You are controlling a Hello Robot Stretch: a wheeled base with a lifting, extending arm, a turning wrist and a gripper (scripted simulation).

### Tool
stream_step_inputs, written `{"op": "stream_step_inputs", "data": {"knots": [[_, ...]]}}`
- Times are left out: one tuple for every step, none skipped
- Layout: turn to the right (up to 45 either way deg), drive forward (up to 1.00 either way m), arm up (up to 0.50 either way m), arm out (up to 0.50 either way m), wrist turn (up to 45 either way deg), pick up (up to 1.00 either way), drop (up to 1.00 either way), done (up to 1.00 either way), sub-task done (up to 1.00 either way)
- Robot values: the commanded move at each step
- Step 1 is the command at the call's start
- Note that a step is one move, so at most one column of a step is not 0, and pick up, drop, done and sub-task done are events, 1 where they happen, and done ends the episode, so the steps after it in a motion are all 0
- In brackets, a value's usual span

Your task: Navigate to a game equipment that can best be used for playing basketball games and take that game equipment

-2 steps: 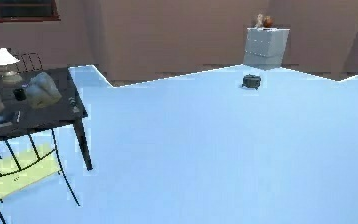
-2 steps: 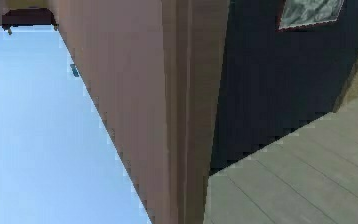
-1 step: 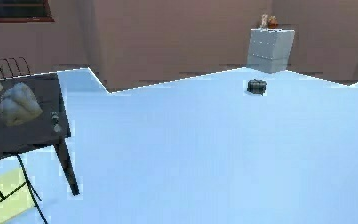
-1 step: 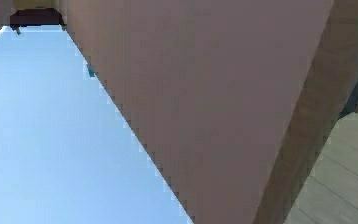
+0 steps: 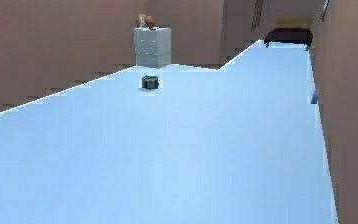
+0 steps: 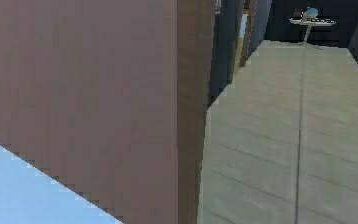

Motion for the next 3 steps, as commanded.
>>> {"op": "stream_step_inputs", "data": {"knots": [[0.0, 1.00, 0.00, 0.00, 0.0, 0.00, 0.00, 0.00, 0.00], [0.0, 1.00, 0.00, 0.00, 0.0, 0.00, 0.00, 0.00, 0.00], [3.0, 0.00, 0.00, 0.00, 0.0, 0.00, 0.00, 0.00, 0.00]]}}
